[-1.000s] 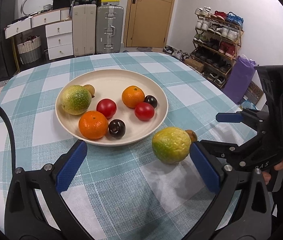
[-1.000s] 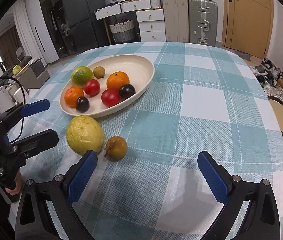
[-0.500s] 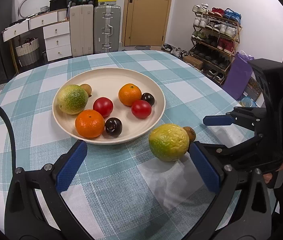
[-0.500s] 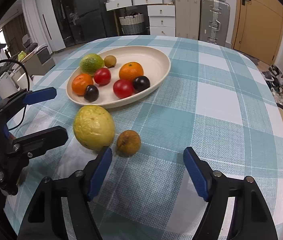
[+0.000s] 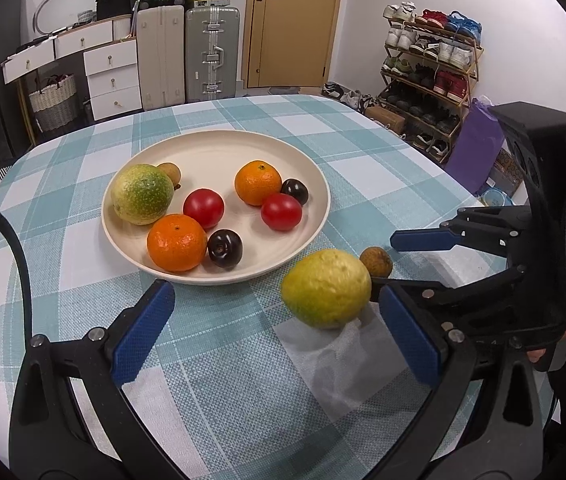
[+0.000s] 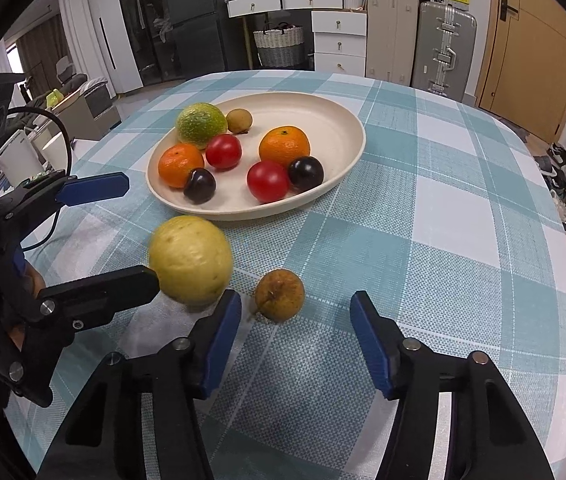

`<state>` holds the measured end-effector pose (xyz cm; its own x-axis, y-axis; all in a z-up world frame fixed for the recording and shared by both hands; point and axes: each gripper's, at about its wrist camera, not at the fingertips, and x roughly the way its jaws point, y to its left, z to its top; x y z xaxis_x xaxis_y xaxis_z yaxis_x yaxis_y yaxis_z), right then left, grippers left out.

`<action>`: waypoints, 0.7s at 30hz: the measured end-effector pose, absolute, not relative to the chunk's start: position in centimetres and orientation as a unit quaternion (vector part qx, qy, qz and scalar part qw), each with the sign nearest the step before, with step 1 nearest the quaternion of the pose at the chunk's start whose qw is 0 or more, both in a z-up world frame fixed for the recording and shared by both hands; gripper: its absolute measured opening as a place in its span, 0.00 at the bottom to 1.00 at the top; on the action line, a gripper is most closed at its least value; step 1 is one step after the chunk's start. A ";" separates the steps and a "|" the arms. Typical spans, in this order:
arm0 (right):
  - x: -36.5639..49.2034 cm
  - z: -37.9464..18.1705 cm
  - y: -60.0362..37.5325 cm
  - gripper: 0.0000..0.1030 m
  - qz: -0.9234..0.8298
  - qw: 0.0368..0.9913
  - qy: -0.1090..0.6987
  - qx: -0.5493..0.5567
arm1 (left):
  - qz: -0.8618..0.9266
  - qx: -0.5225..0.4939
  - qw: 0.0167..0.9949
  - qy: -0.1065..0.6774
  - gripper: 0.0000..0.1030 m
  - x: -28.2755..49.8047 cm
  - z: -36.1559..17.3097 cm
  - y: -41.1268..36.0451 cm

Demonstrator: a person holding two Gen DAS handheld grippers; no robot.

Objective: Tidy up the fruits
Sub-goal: 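Withdraw both open tools toward the yellow citrus and brown kiwi, then grasp the brown kiwi with the right tool while the left tool grasps the yellow citrus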

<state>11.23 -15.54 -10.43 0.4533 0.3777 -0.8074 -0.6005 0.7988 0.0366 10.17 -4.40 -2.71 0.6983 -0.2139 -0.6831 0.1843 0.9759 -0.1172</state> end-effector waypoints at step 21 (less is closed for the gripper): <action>11.0 -10.7 -14.9 0.25 0.302 0.841 0.432 -0.119 | -0.110 -0.014 0.918 0.381 0.99 10.4 -3.1 -4.4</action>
<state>11.02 -14.91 -10.66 0.4434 0.4060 -0.7991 -0.6112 0.7890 0.0618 10.35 -4.40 -3.12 0.6857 -0.2135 -0.6959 0.1919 0.9752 -0.1101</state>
